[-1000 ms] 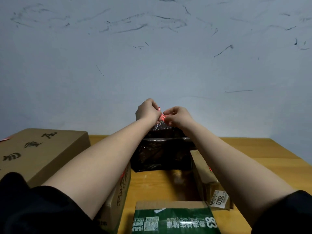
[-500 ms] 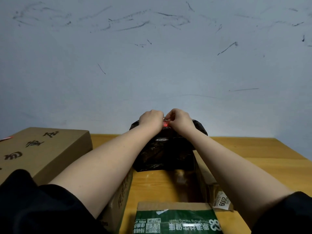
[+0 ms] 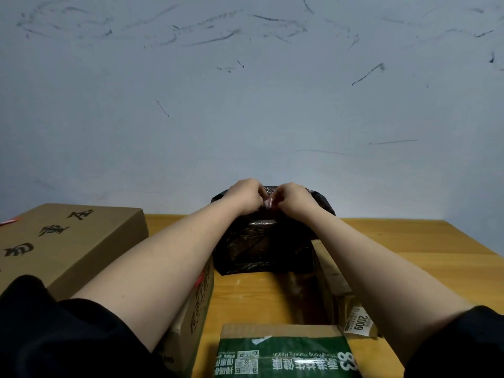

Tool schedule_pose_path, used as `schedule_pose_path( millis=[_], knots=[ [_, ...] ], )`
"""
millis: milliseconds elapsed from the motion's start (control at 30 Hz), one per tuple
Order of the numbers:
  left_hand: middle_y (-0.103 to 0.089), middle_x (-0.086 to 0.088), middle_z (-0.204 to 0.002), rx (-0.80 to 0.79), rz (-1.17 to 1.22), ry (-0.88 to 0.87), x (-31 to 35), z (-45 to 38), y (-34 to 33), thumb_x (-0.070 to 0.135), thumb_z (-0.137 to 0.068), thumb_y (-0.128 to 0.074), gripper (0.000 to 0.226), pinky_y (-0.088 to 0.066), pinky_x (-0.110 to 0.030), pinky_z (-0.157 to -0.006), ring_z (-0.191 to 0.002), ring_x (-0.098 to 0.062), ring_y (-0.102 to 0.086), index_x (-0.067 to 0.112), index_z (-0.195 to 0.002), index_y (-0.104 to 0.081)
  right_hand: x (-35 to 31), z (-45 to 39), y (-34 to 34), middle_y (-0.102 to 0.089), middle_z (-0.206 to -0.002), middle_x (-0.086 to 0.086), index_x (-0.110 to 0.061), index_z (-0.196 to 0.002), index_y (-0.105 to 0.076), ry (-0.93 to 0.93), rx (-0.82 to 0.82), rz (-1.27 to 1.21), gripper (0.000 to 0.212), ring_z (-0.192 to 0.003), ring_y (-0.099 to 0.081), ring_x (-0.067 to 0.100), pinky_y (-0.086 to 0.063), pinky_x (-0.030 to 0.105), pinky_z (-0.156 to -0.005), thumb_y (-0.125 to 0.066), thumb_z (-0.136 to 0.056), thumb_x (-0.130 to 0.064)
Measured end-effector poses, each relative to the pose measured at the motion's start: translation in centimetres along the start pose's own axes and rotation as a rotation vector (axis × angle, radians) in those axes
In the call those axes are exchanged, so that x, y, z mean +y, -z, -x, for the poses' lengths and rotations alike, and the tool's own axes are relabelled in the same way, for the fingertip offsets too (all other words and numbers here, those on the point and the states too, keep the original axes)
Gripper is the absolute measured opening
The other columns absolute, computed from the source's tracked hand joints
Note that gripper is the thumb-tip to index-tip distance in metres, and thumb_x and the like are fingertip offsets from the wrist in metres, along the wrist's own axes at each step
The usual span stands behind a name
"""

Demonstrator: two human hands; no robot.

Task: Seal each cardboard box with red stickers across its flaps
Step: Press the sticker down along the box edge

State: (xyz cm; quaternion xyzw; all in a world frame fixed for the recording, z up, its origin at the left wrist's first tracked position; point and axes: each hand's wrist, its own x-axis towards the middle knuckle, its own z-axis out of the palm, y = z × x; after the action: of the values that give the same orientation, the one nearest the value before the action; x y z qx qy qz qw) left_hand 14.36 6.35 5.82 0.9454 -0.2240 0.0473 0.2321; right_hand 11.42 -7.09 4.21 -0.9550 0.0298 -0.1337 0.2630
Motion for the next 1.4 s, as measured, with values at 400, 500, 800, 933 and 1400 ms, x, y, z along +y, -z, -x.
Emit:
schedule_pose_path(
  millis=[400, 500, 800, 933, 1400],
  knots=[
    [-0.066, -0.003, -0.104, 0.127, -0.036, 0.011, 0.1, -0.4, -1.1, 0.023, -0.083, -0.065, 0.009, -0.043, -0.027, -0.075, -0.100, -0.024, -0.060, 0.023, -0.076, -0.059, 0.3, -0.1, -0.5, -0.069, -0.088, 0.000, -0.026, -0.075, -0.061, -0.046, 0.102, -0.198, 0.017, -0.094, -0.066, 0.019, -0.050, 0.031, -0.086, -0.066, -0.078, -0.010],
    [-0.067, -0.005, -0.103, 0.119, -0.093, 0.010, 0.2, -0.4, -1.4, 0.020, -0.084, -0.061, 0.011, -0.043, -0.028, -0.074, -0.099, -0.027, -0.060, 0.023, -0.075, -0.056, 0.5, 0.0, -0.3, -0.071, -0.093, 0.003, -0.026, -0.074, -0.057, -0.066, 0.019, -0.234, 0.024, -0.097, -0.065, 0.019, -0.050, 0.035, -0.092, -0.075, -0.073, -0.010],
    [-0.063, -0.015, -0.115, 0.036, -0.298, 0.002, -0.6, -0.4, -2.3, 0.017, -0.091, -0.049, 0.023, -0.042, -0.034, -0.075, -0.107, -0.034, -0.058, 0.007, -0.107, -0.062, 1.0, 0.4, -0.3, -0.067, -0.094, -0.003, -0.023, -0.083, -0.064, -0.033, 0.043, -0.087, 0.020, -0.092, -0.059, 0.016, -0.042, 0.025, -0.076, -0.061, -0.079, -0.003],
    [-0.062, -0.014, -0.117, 0.036, -0.332, -0.001, -0.4, -0.4, -2.2, 0.015, -0.092, -0.048, 0.022, -0.039, -0.033, -0.072, -0.107, -0.034, -0.058, 0.008, -0.108, -0.062, 1.0, 0.3, -0.7, -0.069, -0.104, 0.005, -0.028, -0.083, -0.061, 0.026, 0.029, 0.055, 0.033, -0.099, -0.061, 0.025, -0.047, 0.030, -0.079, -0.046, -0.078, 0.002],
    [-0.061, -0.010, -0.116, 0.189, -0.346, -0.048, 1.7, 0.9, -0.3, 0.024, -0.093, -0.050, 0.020, -0.038, -0.032, -0.074, -0.108, -0.031, -0.057, 0.014, -0.109, -0.057, -0.1, 1.0, 1.1, -0.067, -0.109, 0.010, -0.017, -0.105, -0.066, 0.109, 0.184, 0.295, 0.023, -0.104, -0.060, 0.031, -0.043, 0.034, -0.076, -0.050, -0.092, -0.027]
  ],
)
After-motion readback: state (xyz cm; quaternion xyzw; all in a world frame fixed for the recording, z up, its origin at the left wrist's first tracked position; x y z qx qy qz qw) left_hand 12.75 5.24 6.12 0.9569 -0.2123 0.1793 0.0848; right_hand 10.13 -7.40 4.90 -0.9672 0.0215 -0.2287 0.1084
